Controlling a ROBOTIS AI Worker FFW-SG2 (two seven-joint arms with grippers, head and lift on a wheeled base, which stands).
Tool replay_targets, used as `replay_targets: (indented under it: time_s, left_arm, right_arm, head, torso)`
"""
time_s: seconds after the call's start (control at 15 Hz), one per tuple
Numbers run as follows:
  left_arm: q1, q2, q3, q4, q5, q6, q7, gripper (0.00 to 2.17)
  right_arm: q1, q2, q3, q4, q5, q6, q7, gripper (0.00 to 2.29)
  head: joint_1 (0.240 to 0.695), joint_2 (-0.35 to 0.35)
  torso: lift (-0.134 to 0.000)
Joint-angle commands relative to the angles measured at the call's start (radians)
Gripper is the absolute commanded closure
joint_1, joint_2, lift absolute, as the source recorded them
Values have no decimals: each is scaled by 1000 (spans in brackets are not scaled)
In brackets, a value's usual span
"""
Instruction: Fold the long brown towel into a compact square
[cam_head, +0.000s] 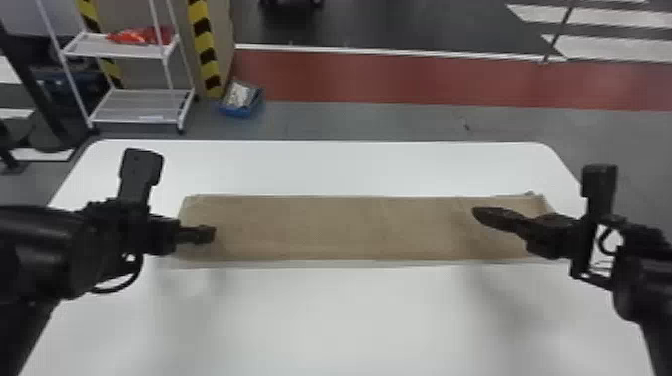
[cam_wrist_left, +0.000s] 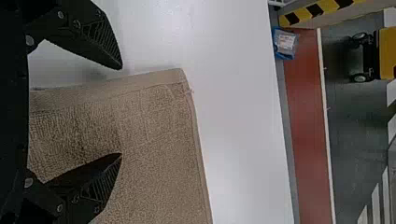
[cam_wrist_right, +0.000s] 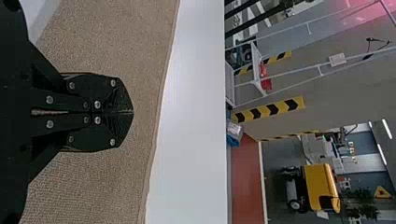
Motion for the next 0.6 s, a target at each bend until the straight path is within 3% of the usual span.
replay_targets:
  time_s: [0.0,0.13,0.27,0.53]
  left_arm:
    - [-1,0,-2,1,-1,3,-5,461]
    - [-3,0,-3,0,-1,3,-6,863]
    - [-1,-5,-3,-2,2,3,23,1737]
    - [2,-5,-2,-34,8,15,24,1798]
  right_arm:
    - [1,1,2,5,0,-13,0,1585]
    - [4,1,2,6,0,-16,0,1585]
    - [3,1,3,18,0,-31,-1,1585]
    - [6,1,29,34,2,-59,-12,1585]
  head:
    - [695,-63]
    - [695,-62]
    - [695,-63]
    - [695,-59]
  torso:
    - [-120]
    - [-120]
    - [-120]
    - [-120]
